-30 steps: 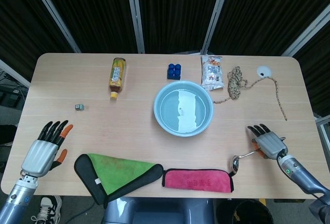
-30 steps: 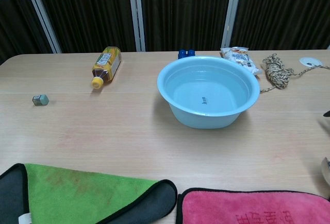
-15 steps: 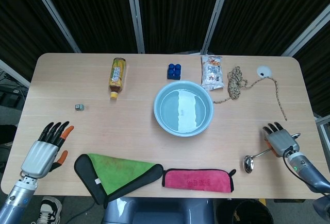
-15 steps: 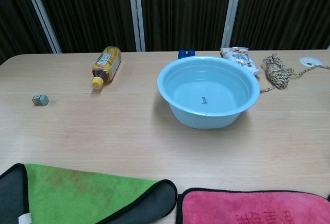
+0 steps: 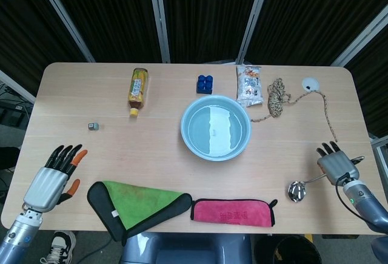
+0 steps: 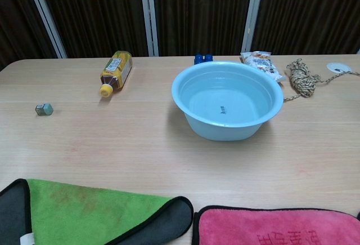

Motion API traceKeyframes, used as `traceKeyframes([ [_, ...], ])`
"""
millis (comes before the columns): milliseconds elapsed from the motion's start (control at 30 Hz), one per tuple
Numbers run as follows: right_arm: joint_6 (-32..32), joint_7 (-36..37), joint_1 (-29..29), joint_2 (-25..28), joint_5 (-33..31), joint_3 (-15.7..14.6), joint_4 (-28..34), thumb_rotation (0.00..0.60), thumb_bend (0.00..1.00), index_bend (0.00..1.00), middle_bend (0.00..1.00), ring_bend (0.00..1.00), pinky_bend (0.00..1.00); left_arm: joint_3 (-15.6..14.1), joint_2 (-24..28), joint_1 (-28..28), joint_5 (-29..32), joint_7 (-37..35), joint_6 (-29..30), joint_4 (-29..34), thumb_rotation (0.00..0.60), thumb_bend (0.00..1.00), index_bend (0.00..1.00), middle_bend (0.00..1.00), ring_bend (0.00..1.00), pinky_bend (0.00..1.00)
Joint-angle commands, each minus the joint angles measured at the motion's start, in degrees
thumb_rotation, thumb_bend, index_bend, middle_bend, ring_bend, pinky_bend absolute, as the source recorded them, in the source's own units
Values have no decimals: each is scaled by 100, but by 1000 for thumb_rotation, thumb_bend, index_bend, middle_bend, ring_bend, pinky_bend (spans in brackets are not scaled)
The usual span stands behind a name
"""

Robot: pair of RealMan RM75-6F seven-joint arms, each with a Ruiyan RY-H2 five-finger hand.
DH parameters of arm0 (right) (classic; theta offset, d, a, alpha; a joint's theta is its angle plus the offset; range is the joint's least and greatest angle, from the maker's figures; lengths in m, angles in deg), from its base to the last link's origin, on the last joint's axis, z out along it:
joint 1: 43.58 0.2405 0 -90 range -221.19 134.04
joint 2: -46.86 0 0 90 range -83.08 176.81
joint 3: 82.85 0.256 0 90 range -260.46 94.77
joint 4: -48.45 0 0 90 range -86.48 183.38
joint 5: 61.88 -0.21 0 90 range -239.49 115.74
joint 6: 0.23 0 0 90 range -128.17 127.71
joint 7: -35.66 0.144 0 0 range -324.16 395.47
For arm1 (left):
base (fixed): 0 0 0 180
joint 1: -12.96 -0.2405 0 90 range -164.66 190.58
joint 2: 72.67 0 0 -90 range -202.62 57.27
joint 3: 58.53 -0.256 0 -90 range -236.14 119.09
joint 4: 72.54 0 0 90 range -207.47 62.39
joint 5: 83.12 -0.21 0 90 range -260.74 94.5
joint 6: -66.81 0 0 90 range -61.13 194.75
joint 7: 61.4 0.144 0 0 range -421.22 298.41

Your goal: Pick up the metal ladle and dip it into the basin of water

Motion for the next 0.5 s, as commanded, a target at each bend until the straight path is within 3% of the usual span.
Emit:
traceKeyframes([
  [33, -52, -616, 23, 352, -501, 124, 554, 600, 548, 877, 136, 0, 0, -13, 20, -3, -27, -40, 14, 6, 600, 473, 0, 0, 0, 0],
  [500, -62, -1946, 256, 896, -1760, 107, 1671, 600, 552, 881, 142, 0, 0, -34, 90, -13, -109, -200, 72, 12, 600, 473, 0, 0, 0, 0],
])
